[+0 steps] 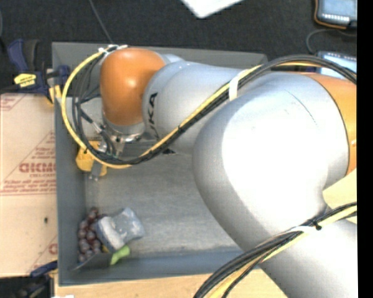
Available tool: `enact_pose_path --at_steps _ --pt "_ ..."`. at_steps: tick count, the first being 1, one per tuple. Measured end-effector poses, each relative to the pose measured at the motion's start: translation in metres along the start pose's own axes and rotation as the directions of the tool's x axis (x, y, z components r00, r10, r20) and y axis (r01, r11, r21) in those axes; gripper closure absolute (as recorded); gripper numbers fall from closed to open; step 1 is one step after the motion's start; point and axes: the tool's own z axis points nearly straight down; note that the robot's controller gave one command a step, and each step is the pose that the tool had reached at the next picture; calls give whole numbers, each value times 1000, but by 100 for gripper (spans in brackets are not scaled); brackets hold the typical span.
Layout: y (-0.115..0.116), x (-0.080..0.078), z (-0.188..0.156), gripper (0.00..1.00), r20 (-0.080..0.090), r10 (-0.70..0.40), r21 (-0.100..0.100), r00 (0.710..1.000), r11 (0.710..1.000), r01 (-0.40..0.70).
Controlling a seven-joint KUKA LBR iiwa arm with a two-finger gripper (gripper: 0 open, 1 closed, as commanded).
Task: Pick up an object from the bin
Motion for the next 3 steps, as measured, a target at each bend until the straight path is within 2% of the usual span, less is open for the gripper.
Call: enact_pose_path --at_steps 1,2,3 --pt "-1 0 -40 100 -10 -16 7 1000 1000 16" --pt "-3 -7 -53 100 13 -11 -11 1000 1000 11" --pt "-2 -6 16 100 -2 -22 3 1000 1000 22"
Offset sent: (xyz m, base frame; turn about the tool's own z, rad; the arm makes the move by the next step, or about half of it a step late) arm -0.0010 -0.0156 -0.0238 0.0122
